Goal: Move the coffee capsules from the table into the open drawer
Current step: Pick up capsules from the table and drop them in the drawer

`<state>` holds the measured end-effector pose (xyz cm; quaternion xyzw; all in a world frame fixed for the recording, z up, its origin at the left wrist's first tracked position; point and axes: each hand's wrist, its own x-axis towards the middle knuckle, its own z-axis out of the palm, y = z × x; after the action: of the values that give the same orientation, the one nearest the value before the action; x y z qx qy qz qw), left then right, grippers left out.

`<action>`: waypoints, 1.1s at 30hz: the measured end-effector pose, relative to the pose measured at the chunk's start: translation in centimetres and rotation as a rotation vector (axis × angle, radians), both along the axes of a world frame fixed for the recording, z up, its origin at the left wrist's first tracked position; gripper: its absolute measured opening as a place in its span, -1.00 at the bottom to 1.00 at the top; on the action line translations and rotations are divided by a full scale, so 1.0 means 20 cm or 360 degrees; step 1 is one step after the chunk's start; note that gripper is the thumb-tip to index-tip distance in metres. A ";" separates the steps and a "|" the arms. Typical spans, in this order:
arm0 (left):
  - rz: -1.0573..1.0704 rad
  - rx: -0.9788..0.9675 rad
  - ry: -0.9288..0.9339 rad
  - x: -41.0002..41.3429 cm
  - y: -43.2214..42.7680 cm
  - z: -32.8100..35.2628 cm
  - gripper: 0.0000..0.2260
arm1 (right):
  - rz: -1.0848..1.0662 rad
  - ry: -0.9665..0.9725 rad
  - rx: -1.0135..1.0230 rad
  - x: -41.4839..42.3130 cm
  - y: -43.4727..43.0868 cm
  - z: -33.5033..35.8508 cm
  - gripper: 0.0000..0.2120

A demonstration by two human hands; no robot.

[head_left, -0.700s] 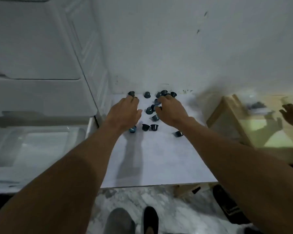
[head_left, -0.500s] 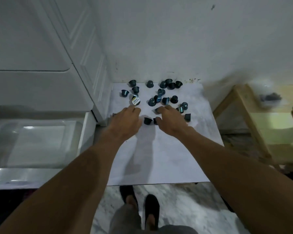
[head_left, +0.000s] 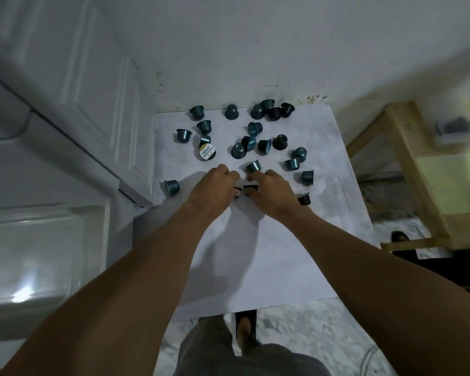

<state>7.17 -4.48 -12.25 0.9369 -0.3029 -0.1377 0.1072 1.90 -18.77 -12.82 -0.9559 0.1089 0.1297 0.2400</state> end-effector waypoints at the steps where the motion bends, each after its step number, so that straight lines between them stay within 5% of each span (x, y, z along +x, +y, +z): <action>1: -0.0006 0.0014 0.0048 0.01 0.00 -0.01 -0.76 | -0.0002 0.0018 0.0003 0.01 0.00 0.00 -0.69; 16: 0.0203 -0.0071 0.0225 -0.04 -0.05 -0.01 -0.83 | -0.0269 -0.0051 0.0148 -0.02 -0.11 -0.02 -0.91; 21: 0.0325 -0.0174 0.0188 -0.12 -0.03 0.09 -0.85 | -0.0274 -0.0078 0.0198 -0.08 -0.10 0.03 -0.73; 25: 0.0435 -0.0275 0.0085 -0.21 0.03 0.19 -0.64 | -0.0166 -0.0162 0.0190 -0.15 -0.07 0.15 -0.49; 30: 0.0585 -0.0317 -0.0022 -0.34 0.16 0.34 -0.69 | 0.0010 -0.0309 0.0096 -0.21 0.02 0.31 -0.75; 33: 0.0633 -0.0310 -0.0095 -0.39 0.28 0.43 -0.74 | 0.0098 -0.0417 0.0109 -0.25 0.10 0.40 -0.68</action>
<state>-0.68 1.17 -3.58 0.9671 -0.1271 -0.0563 0.2131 -3.01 -16.68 -4.83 -0.9588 0.0429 0.0147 0.2806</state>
